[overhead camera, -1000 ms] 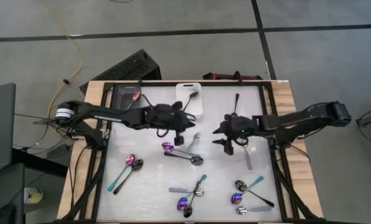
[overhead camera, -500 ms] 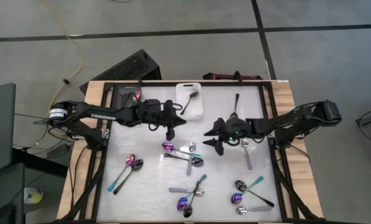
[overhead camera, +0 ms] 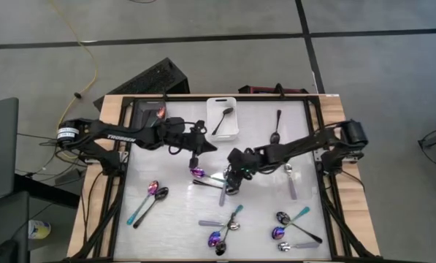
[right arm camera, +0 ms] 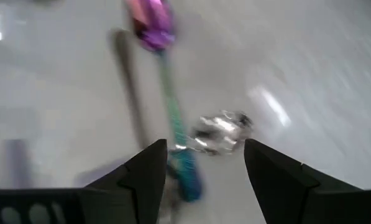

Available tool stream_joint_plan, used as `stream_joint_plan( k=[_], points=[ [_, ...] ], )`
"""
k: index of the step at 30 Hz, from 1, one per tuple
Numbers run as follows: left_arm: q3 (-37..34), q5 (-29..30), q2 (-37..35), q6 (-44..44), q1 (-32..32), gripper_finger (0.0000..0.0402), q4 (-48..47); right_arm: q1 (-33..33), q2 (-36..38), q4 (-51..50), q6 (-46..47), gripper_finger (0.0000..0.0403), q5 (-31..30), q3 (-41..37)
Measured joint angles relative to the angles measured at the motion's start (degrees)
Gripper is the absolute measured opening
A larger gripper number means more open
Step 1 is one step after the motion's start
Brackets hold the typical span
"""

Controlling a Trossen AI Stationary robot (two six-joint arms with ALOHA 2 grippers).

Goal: Sort silverware by color (type)
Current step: Put the violet spoon into the transparent bin

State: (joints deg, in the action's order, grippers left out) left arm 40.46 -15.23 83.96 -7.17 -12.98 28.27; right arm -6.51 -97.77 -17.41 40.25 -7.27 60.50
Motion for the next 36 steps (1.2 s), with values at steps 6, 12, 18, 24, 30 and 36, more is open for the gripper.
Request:
stream_joint_plan(
  k=[6,12,18,24,30,36],
  points=[
    [-5.59,-2.13,0.00,2.35,-0.92,0.0000,6.35,2.28,-3.20,1.51,0.87,0.0227,0.97,0.08],
    [-5.98,-2.20,0.00,1.91,-1.21,0.0000,6.19,2.60,-5.85,2.81,0.55,0.0216,1.10,0.17],
    [-5.97,-2.34,0.00,1.87,-1.61,0.0000,6.60,2.62,-9.55,5.26,0.21,0.0212,1.52,0.09],
    [-5.93,-2.34,0.00,2.45,-1.69,0.0000,7.63,2.93,-10.88,6.32,-0.47,0.0193,2.78,0.31],
    [-5.94,-2.05,0.00,3.60,-1.93,0.0000,8.33,2.91,-9.41,5.42,-1.86,0.0085,2.87,0.03],
    [-5.94,-2.00,0.00,4.61,-2.13,0.0000,8.77,2.65,-5.15,3.53,-7.09,0.0020,3.79,-0.10]
  ],
)
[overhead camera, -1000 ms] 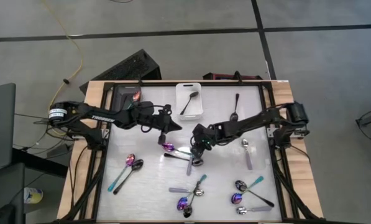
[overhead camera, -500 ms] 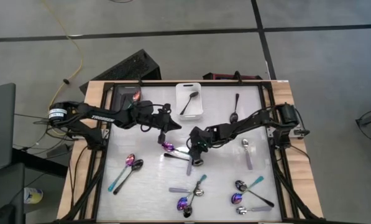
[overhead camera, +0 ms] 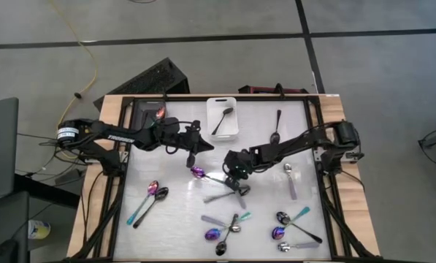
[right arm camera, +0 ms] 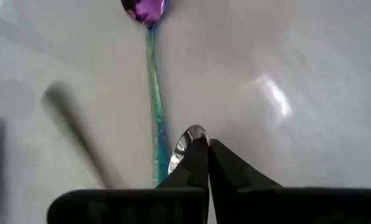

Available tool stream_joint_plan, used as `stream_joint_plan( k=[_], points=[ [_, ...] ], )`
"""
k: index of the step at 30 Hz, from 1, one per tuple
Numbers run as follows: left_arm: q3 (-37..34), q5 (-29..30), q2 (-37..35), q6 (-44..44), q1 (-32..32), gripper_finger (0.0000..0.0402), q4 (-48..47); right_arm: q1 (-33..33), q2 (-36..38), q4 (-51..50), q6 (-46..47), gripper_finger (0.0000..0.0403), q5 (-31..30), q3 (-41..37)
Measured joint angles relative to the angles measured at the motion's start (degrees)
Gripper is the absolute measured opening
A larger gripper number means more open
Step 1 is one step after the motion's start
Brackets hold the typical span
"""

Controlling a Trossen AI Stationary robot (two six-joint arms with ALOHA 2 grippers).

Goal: Sort silverware by color (type)
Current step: Put the violet spoon into the transparent bin

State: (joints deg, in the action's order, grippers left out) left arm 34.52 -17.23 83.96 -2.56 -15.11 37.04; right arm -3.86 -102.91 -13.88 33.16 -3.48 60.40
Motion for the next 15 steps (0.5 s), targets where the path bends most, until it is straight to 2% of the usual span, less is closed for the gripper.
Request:
stream_joint_plan(
  k=[8,11,15],
  points=[
    [0.00,0.04,0.00,0.24,0.00,0.0000,-0.19,0.36,14.10,-3.35,-4.34,0.0019,-1.74,0.11],
    [0.00,0.02,0.00,0.24,0.01,0.0000,-0.36,-0.01,21.56,-11.77,-3.88,0.0019,-1.45,0.11],
    [0.00,0.02,0.00,0.11,0.02,0.0000,-0.58,-1.21,31.56,-27.19,2.07,0.0019,-5.06,0.17]
  ],
)
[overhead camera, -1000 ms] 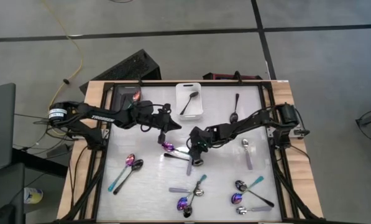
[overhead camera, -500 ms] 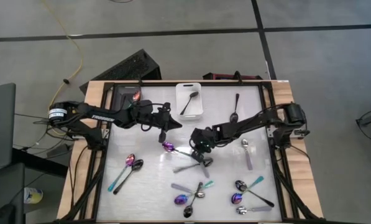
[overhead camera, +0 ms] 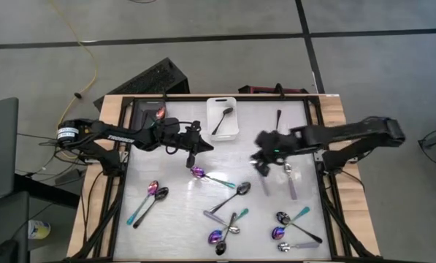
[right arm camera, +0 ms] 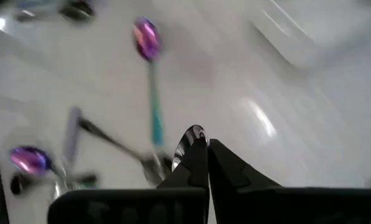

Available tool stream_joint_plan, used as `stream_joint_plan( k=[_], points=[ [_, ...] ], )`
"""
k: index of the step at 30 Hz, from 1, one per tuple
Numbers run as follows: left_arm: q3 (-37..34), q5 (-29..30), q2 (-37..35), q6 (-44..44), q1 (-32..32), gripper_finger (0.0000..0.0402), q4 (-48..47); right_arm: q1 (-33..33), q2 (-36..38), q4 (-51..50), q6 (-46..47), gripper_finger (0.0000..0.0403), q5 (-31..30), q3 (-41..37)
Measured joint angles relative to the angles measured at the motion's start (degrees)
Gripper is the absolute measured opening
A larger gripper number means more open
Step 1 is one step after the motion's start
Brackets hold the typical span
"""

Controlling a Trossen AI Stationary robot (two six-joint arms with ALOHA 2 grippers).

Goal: Sort silverware by color (type)
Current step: Put the violet spoon into the transparent bin

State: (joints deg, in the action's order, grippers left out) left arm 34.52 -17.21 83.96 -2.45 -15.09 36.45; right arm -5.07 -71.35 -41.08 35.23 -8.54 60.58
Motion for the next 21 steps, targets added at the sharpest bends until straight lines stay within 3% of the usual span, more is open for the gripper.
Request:
stream_joint_plan(
  k=[4,9,13,21],
  points=[
    [0.00,0.00,0.00,-0.54,0.00,0.0000,0.60,-1.84,6.51,-15.32,8.19,0.0019,-5.14,0.00],
    [0.00,-0.49,0.00,-0.12,0.29,0.0000,-0.64,-3.53,9.24,-28.91,17.11,0.0019,-10.28,-0.06],
    [0.00,-0.55,0.00,-1.83,0.66,0.0000,-1.84,-3.53,9.25,-29.46,17.37,0.0019,-10.90,-1.22],
    [0.00,-0.34,0.00,-0.96,0.63,0.0000,-2.01,-3.34,13.70,-22.28,20.06,0.0019,-6.94,-14.09]
  ],
)
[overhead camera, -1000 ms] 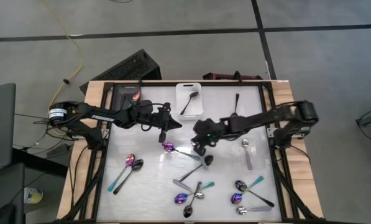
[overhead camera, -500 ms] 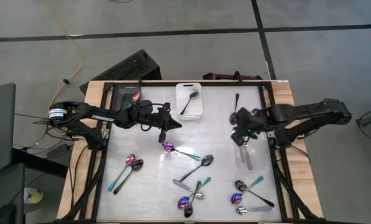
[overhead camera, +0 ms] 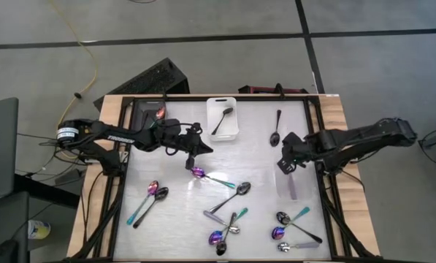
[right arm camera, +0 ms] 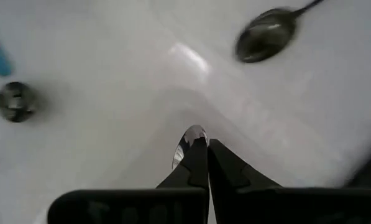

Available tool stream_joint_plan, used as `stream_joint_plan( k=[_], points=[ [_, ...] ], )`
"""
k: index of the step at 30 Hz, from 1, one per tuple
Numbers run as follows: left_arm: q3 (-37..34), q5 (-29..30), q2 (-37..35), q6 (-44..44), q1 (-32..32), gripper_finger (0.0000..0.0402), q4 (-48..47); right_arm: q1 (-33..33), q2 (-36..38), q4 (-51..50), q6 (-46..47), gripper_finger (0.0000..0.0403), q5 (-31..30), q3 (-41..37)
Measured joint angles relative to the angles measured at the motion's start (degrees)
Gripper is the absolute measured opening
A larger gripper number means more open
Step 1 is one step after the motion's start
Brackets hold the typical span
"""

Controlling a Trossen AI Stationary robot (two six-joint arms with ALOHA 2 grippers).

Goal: Sort silverware by color (type)
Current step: Put the violet spoon into the transparent bin

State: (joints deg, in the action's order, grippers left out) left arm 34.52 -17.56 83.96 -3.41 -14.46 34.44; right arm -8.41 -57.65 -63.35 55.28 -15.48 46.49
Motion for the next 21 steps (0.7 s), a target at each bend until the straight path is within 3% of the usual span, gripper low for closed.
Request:
stream_joint_plan(
  k=[7,13,21],
  points=[
    [-0.02,1.91,0.00,5.33,0.27,0.0000,3.12,0.19,2.36,6.07,0.37,0.0019,1.09,-8.24],
    [-0.02,8.14,0.00,9.03,1.26,0.0000,6.20,0.16,2.10,10.75,-2.89,0.0020,3.66,-13.19],
    [-0.02,14.07,0.01,13.47,4.09,0.0000,7.21,-0.66,2.28,10.28,-5.23,0.0086,4.42,-13.39]
  ],
)
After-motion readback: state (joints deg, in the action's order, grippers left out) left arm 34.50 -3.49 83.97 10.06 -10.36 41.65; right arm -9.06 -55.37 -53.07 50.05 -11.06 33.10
